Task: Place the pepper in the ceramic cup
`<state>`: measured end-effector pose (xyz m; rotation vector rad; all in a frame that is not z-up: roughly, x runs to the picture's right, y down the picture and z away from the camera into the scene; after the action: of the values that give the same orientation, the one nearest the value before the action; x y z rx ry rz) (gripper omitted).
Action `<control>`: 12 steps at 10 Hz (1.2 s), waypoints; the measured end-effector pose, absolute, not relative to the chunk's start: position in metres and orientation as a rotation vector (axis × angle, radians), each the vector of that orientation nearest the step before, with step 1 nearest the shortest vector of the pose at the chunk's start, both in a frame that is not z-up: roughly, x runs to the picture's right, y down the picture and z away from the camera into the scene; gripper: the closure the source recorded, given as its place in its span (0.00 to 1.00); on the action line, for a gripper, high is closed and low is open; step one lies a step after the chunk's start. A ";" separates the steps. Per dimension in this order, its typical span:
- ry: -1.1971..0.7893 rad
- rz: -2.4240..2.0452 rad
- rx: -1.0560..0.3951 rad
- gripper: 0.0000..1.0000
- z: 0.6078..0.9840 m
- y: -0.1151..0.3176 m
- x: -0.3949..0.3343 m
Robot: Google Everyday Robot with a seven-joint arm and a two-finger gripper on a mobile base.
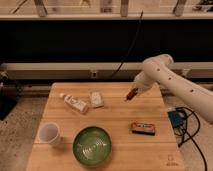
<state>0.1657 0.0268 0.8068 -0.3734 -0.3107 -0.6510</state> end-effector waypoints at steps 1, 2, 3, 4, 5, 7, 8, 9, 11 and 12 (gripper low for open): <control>-0.324 -0.680 -0.383 1.00 0.797 0.036 0.146; -0.332 -0.709 -0.389 1.00 0.784 0.048 0.128; -0.338 -0.727 -0.393 1.00 0.772 0.060 0.116; -0.345 -0.744 -0.396 1.00 0.759 0.071 0.102; -0.354 -0.766 -0.399 1.00 0.744 0.086 0.082; -0.370 -0.799 -0.400 1.00 0.725 0.101 0.049; -0.382 -0.821 -0.402 1.00 0.715 0.109 0.027; -0.395 -0.840 -0.403 1.00 0.709 0.113 0.008; -0.422 -0.880 -0.408 1.00 0.697 0.120 -0.027; -0.435 -0.903 -0.410 1.00 0.690 0.124 -0.047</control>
<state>-0.0474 0.1237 0.6897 -0.4097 -0.4354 -0.9031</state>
